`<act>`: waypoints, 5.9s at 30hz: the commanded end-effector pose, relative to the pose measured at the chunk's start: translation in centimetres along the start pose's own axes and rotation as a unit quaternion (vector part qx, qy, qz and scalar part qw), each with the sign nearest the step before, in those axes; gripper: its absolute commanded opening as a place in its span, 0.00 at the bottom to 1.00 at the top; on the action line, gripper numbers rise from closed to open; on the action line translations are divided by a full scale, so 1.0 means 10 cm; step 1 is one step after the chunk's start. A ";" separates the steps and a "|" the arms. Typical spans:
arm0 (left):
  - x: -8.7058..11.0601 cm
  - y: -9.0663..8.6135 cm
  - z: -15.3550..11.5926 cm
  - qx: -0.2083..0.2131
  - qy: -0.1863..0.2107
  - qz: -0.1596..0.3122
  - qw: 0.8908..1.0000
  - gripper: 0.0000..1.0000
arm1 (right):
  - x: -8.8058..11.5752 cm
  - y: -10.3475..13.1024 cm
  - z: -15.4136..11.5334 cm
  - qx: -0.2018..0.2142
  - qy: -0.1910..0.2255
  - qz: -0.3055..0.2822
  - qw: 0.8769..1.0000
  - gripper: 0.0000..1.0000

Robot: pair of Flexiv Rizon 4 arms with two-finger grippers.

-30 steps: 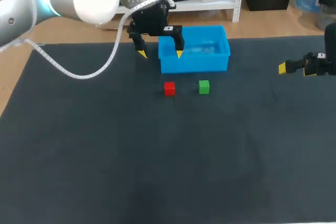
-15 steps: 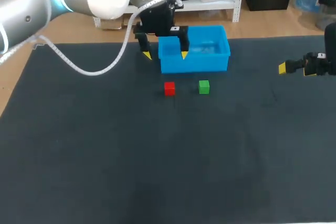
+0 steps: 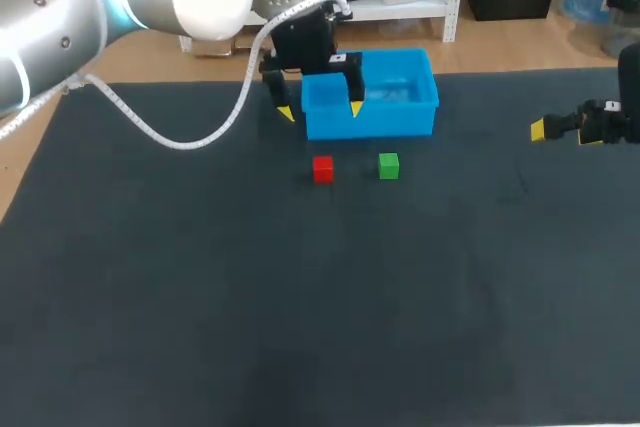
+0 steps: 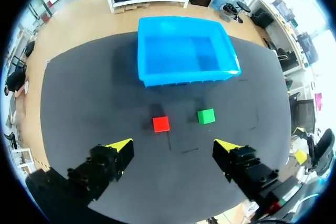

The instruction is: Use the left arm to pick the red cube and place it into the blue plastic box first, then use the right arm to grasp the green cube and put it into the same blue plastic box after the first action is fully finished.

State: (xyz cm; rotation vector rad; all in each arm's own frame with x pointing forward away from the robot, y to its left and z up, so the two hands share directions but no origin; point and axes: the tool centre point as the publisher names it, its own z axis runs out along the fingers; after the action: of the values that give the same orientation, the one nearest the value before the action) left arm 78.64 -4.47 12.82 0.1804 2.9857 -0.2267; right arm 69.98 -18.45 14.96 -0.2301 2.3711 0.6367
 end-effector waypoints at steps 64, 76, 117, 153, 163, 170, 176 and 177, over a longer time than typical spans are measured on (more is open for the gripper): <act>0.18 0.09 0.85 -0.010 0.063 -0.013 0.998 1.00 | 0.00 0.00 0.00 0.000 0.001 0.000 1.000 1.00; 0.18 0.15 0.96 -0.020 0.073 -0.019 0.997 1.00 | 0.00 0.00 0.00 0.000 0.001 0.000 1.000 1.00; 0.06 0.23 1.22 -0.040 0.106 -0.036 0.993 1.00 | 0.00 0.00 0.00 0.000 0.001 0.000 1.000 1.00; 0.00 0.26 1.35 -0.037 0.116 -0.036 0.992 0.00 | 0.00 0.00 0.00 0.000 0.001 0.000 1.000 1.00; 0.02 0.27 1.26 -0.031 0.104 -0.038 0.993 0.00 | 0.00 0.00 0.00 0.000 0.001 0.000 1.000 1.00; 0.04 0.28 1.16 -0.031 0.100 -0.038 0.994 0.00 | 0.00 0.00 0.00 0.000 0.001 0.000 1.000 1.00; 0.06 0.27 1.02 -0.029 0.093 -0.032 0.995 0.00 | 0.00 0.00 0.00 0.000 0.001 0.000 1.000 1.00; 0.06 0.27 1.00 -0.029 0.091 -0.030 0.995 0.00 | 0.00 0.00 0.00 0.000 0.001 0.000 1.000 1.00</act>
State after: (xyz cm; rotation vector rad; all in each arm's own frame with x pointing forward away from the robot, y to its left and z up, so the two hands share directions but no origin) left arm 80.45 -3.67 1.98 0.1068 3.1929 -0.1325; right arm 69.97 -18.45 14.96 -0.2300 2.3711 0.6367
